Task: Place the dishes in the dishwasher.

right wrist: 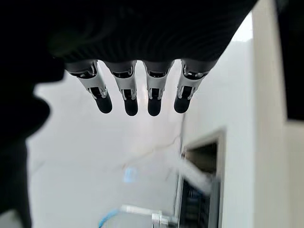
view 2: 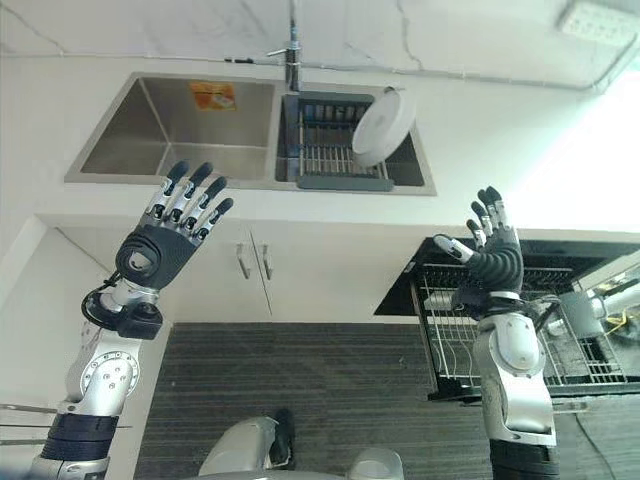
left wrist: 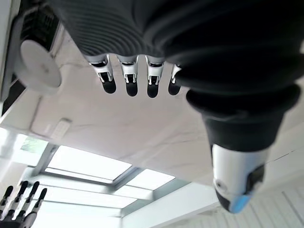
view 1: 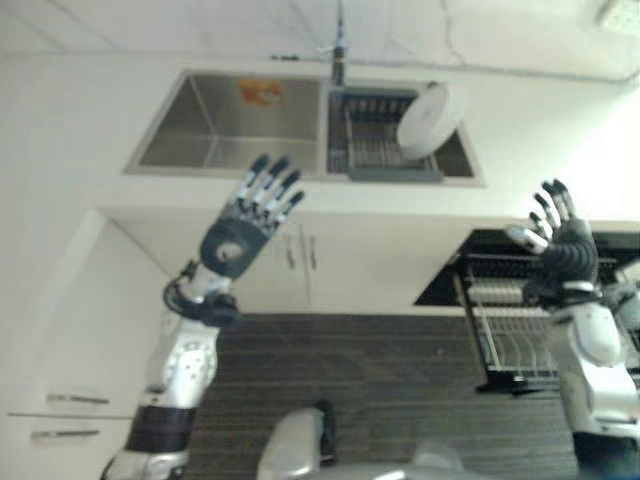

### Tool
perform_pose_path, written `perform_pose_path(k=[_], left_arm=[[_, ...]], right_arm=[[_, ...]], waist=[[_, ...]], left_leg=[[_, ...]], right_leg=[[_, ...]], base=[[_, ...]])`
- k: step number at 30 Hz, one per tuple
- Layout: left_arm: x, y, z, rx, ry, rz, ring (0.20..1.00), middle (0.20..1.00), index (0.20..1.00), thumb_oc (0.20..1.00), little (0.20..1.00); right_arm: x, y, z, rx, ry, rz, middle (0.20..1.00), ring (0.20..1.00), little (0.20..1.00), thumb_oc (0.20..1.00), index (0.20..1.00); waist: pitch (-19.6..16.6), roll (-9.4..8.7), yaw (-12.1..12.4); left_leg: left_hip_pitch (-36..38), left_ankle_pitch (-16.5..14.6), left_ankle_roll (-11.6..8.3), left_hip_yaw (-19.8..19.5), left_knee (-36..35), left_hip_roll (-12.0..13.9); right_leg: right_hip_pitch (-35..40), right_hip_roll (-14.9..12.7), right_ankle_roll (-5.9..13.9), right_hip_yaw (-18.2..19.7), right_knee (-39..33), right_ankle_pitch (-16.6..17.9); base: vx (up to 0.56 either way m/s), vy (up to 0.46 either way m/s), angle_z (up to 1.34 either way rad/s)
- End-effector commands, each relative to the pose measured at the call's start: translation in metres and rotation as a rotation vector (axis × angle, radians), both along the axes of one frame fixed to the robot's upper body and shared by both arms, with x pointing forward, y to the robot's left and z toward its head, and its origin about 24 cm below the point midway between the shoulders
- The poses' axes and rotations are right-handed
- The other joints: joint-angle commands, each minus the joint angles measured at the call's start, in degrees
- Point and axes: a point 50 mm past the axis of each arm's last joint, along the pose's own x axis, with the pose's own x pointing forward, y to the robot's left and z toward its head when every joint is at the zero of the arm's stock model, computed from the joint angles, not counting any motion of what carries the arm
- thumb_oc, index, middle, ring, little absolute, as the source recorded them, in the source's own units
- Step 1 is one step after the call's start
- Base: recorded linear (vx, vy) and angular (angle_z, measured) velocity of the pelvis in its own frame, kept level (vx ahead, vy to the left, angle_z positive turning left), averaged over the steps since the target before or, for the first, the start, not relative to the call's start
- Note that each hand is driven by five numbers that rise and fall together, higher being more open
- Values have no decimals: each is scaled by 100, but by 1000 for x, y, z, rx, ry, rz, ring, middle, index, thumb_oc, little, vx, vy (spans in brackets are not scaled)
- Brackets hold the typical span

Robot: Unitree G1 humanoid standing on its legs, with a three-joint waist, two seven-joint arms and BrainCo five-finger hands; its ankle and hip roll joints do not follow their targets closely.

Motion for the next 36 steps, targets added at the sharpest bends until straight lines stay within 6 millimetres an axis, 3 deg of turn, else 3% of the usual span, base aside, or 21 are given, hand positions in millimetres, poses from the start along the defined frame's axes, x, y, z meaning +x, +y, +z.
perform_pose_path(k=[1, 2, 4, 6, 10, 17, 26, 29, 32, 34, 36], left_arm=[[-18, -5, 19, 37, -144, 21, 1000, 1000, 1000, 1000, 1000], [-18, -5, 20, 41, -158, 30, 1000, 1000, 1000, 1000, 1000], [-19, -6, 31, 71, -225, 53, 1000, 1000, 1000, 1000, 1000], [-18, -6, 36, 93, -259, 61, 1000, 1000, 1000, 1000, 1000], [-16, -11, 35, 83, -255, 52, 1000, 1000, 1000, 1000, 1000], [-18, -11, 26, 27, -192, 25, 1000, 1000, 1000, 1000, 1000], [-17, -15, 28, 21, -201, 10, 1000, 1000, 1000, 1000, 1000], [-19, -13, 24, 1, -178, 25, 1000, 1000, 1000, 1000, 1000], [-23, -12, 18, 3, -164, 31, 1000, 1000, 1000, 1000, 1000], [-22, -12, 17, 9, -157, 33, 1000, 1000, 1000, 1000, 1000], [-23, -11, 18, 4, -160, 44, 1000, 1000, 1000, 1000, 1000]], right_arm=[[-4, -10, 15, -27, -83, -17, 1000, 1000, 1000, 1000, 1000], [-3, -8, 14, -20, -80, -9, 1000, 1000, 1000, 1000, 1000], [-2, -7, 14, -13, -72, 15, 1000, 1000, 1000, 1000, 1000], [-3, -9, 17, -13, -89, 27, 1000, 1000, 1000, 1000, 1000], [-2, -6, 19, -6, -111, 58, 1000, 1000, 1000, 1000, 1000], [-4, -2, 16, -50, -102, 81, 1000, 1000, 1000, 1000, 1000], [-6, -1, 17, 8, -115, 147, 1000, 1000, 1000, 1000, 1000], [-8, 1, 18, 1, -110, 190, 1000, 1000, 1000, 1000, 1000], [-8, 1, 19, -36, -104, 204, 1000, 1000, 1000, 1000, 1000], [-5, 4, 20, -35, -101, 199, 1000, 1000, 1000, 1000, 1000], [-2, 6, 21, -16, -107, 199, 1000, 1000, 1000, 1000, 1000]], waist=[[-272, 440, -44], [-269, 451, -47], [-272, 432, -115], [-245, 418, -193], [-218, 407, -314], [-338, 345, -376], [-355, 328, -585], [-341, 181, -582], [-192, -29, -410], [-148, 55, -371], [-160, 274, -330]], left_leg=[[-10, -216, -620, -1102, -195, 231], [19, -244, -614, -1068, -195, 234], [57, -247, -596, -955, -195, 151], [117, -258, -619, -896, -195, 125], [217, -298, -593, -893, -195, 54], [415, -383, -661, -682, -195, 174], [557, -337, -832, -201, -195, 515], [752, -215, -964, -122, -195, 458], [638, 120, -1043, -265, 9, 193], [470, 25, -989, -159, -195, 224], [12, 122, -1057, -114, -195, 481]], right_leg=[[35, 458, -182, -441, 355, -432], [-23, 437, -204, -473, 408, -433], [36, 792, -263, -562, -216, -692], [15, 961, -321, -633, -679, -690], [-101, 1121, -402, -399, -707, -703], [-32, 1160, -556, -398, -707, -1178], [-3, 1216, -697, -530, -707, -1331], [-5, 1097, -806, -396, -707, -1302], [69, 955, -851, -184, -707, -1202], [82, 1012, -777, -209, -707, -1249], [90, 1160, -723, -282, -707, -1361]], base=[[54, 148, -27], [52, 113, -43], [38, 48, -45], [16, -26, -40], [35, -81, -28], [122, -175, 3], [83, -192, 9], [110, -187, -1], [112, -135, -8], [67, 29, -10], [115, 118, 16]])
